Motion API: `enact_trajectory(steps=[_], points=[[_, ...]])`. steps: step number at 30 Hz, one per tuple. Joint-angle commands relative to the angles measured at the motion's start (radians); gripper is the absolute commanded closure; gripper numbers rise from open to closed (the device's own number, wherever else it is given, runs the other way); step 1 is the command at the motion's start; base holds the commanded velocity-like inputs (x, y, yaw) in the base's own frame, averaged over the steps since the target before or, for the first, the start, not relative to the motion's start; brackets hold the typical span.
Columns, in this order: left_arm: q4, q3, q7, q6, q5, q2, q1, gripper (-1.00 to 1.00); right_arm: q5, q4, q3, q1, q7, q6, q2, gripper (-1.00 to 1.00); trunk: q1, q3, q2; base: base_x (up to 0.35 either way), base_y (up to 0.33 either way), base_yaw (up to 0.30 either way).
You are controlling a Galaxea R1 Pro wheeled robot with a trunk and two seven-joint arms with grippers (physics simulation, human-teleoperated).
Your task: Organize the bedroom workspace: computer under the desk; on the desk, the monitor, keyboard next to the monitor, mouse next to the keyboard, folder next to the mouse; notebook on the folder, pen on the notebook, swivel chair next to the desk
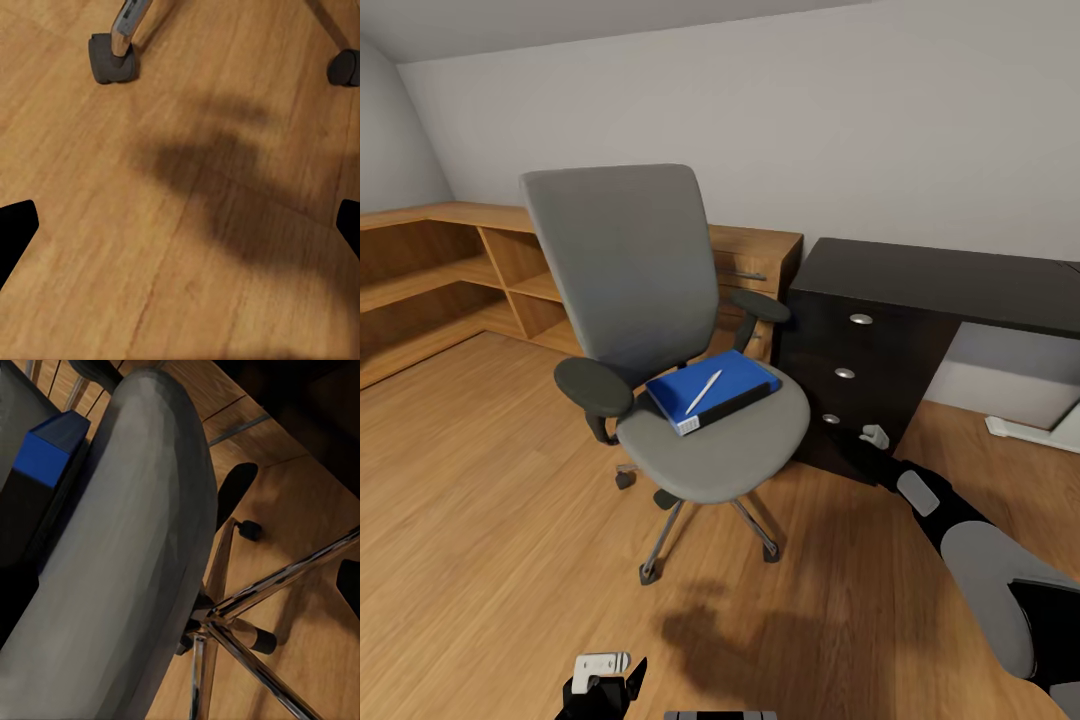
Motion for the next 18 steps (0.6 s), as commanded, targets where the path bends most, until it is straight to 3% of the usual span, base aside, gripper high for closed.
enact_trajectory(steps=[1,18], points=[[0.001,0.004,-0.009,0.000,0.007,-0.001,0.000,-1.00,-0.006,0.000,-0.004,0.000,0.003,0.009,0.000,-1.00,0.000,-0.001,0.000,0.006,0.004,0.000],[0.011,0.003,-0.009,0.000,0.007,-0.001,-0.001,-1.00,-0.006,0.001,-0.004,0.000,0.003,0.009,0.001,-1.00,0.000,-0.001,0.000,0.001,0.001,0.000]])
